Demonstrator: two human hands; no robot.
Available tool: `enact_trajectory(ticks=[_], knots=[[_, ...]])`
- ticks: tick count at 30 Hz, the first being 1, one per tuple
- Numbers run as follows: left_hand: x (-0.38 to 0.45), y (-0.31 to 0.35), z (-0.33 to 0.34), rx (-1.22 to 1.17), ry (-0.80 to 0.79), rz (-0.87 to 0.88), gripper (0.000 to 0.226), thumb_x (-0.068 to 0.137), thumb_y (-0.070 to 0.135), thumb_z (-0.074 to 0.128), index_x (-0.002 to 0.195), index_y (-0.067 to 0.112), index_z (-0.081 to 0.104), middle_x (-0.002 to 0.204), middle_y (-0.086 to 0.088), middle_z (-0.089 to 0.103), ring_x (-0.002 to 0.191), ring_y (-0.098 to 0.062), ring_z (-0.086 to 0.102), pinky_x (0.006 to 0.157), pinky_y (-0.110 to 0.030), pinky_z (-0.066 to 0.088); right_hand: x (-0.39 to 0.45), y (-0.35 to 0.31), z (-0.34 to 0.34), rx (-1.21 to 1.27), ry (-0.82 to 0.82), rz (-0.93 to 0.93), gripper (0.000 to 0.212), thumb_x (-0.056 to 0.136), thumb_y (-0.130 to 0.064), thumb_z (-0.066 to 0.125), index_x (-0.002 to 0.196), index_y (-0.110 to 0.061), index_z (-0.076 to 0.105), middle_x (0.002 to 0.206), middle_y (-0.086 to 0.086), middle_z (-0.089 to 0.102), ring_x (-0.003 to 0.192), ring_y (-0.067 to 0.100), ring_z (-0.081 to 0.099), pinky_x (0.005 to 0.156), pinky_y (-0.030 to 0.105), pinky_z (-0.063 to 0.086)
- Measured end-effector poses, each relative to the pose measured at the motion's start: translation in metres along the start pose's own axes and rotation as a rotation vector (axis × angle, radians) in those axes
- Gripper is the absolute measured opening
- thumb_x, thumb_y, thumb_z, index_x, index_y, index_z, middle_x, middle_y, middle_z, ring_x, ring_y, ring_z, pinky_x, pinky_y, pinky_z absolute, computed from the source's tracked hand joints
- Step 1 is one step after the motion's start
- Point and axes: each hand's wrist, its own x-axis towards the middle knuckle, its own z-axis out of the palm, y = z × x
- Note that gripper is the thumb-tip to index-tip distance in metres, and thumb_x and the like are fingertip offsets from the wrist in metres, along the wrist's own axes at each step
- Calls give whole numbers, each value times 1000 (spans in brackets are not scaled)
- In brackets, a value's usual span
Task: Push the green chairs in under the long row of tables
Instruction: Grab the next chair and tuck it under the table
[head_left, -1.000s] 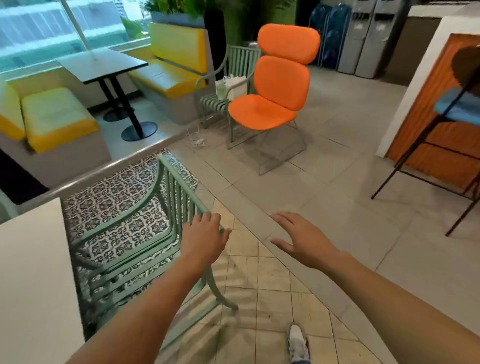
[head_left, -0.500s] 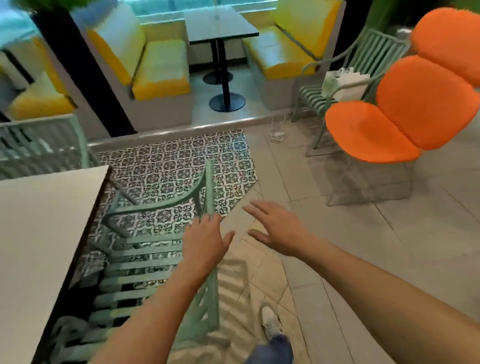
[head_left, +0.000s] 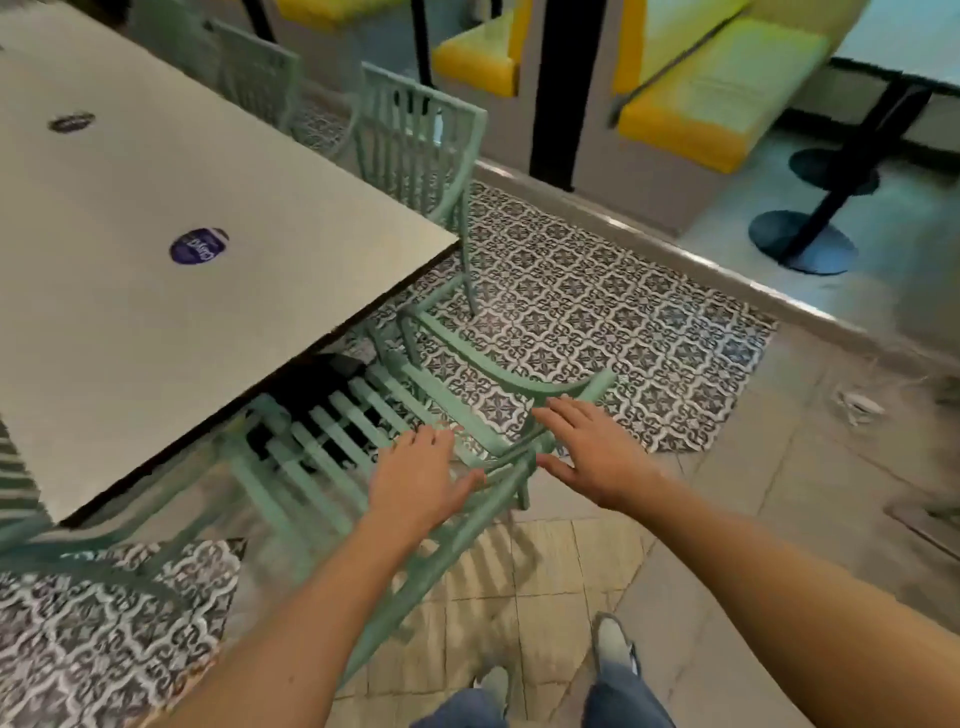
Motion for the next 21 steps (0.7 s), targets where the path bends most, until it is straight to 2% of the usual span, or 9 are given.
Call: enact_trajectory(ticks=[4,8,11,13,14,17,19,21], knots=[[-26,-22,25,-79,-74,-210,71,87,74,33,131,21,49,127,0,56,113,-21,52,91,-36,45,47,20,5,-64,-101,-246,66,97,-55,36,153,-26,17,159,0,18,145,20,14,117,35,13],[-68,-4,60,-251,-194,-364,91,78,86,16,133,21,48,124,0,56,110,-19,53,93,-39,45,84,41,9,-125,-184,-499,65,97,-56,32,153,-25,17,160,2,15,147,20,11,115,27,1],[-92,10,84,-315,-181,-483,98,66,94,4,118,28,54,108,3,58,94,-17,54,78,-33,44,94,52,19,-163,-221,-588,67,96,-58,31,152,-25,18,159,3,18,146,22,14,117,32,7],[-100,21,94,-348,-147,-591,86,72,91,13,119,31,54,107,5,58,94,-18,56,77,-34,46,95,64,27,-198,-276,-623,68,95,-62,29,151,-24,24,157,3,24,144,23,19,117,36,13],[-102,29,97,-339,-127,-638,78,77,86,19,122,31,53,109,5,58,97,-18,56,79,-34,46,97,72,31,-225,-307,-623,70,93,-67,24,148,-25,29,154,3,31,142,23,24,116,38,17],[-104,41,102,-257,-98,-715,62,88,71,21,122,29,51,113,4,58,104,-19,54,81,-36,39,101,85,38,-261,-306,-602,102,69,-87,-12,131,-31,46,127,-3,56,119,20,50,102,39,37],[-104,42,102,-236,-121,-719,63,87,70,14,120,29,49,115,5,57,106,-20,54,83,-37,37,101,86,40,-258,-295,-621,99,65,-87,-16,119,-33,49,112,-6,61,105,19,56,93,38,42],[-102,41,101,-236,-150,-717,59,89,68,16,120,30,48,118,6,57,107,-21,53,86,-38,35,103,85,39,-261,-273,-647,83,72,-83,-7,108,-32,48,103,-7,62,98,18,58,90,37,40]])
